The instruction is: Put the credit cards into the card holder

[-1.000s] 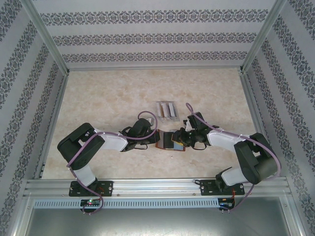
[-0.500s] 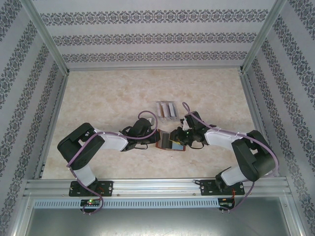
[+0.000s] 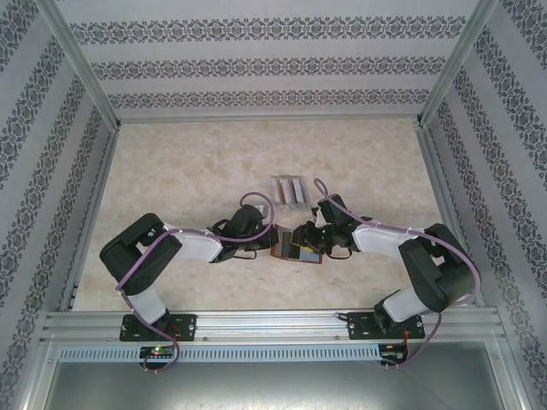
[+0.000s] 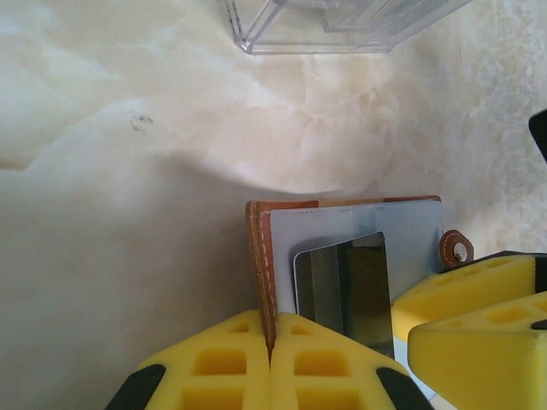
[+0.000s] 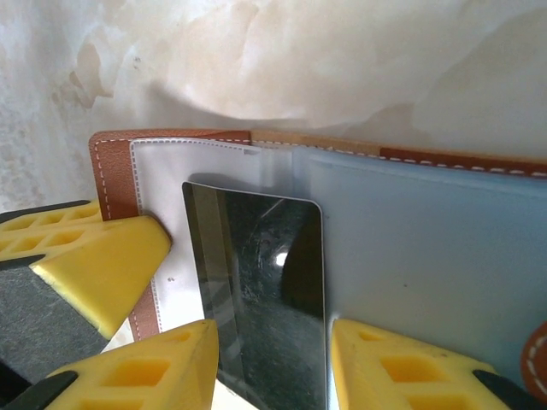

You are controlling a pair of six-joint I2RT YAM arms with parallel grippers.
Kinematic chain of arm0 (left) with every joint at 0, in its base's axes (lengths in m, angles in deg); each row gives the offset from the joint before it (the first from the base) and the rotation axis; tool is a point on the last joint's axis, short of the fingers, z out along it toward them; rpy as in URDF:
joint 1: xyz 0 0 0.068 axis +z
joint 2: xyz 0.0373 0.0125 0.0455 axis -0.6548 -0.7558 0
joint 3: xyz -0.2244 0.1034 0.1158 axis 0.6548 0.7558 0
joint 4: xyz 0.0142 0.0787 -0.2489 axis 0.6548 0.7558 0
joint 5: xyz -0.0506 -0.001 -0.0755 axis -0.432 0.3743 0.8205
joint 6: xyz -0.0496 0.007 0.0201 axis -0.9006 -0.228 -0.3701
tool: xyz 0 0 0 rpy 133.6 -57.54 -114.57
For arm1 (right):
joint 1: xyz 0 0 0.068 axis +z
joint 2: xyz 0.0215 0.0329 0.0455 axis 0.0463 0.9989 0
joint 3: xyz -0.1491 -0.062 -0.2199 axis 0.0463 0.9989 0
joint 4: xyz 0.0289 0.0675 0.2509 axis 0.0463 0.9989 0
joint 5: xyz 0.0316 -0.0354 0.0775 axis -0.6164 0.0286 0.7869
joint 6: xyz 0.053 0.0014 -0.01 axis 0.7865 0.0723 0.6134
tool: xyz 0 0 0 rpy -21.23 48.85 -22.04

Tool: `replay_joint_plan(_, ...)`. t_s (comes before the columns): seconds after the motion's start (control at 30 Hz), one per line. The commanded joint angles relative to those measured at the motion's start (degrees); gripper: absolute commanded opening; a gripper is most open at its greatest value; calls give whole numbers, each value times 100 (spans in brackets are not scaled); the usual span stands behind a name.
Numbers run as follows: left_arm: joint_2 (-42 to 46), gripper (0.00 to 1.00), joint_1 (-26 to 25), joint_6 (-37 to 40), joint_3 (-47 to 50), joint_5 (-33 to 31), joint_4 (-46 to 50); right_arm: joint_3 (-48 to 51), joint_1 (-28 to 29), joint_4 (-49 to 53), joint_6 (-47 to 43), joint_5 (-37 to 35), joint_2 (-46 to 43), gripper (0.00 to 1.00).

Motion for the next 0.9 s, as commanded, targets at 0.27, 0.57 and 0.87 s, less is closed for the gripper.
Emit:
replay_joint_plan(0.27, -154, 0, 46, -32, -83, 53, 285, -1, 245, -424, 214, 16, -3, 34)
replay_joint_plan(0.57, -202, 0, 46, -76, -95, 101, 277, 232, 90, -482, 135, 112, -327, 4)
replay_joint_plan(0.87, -141, 0, 73, 22, -125, -25, 454, 602, -412, -201, -118, 471, -928, 0)
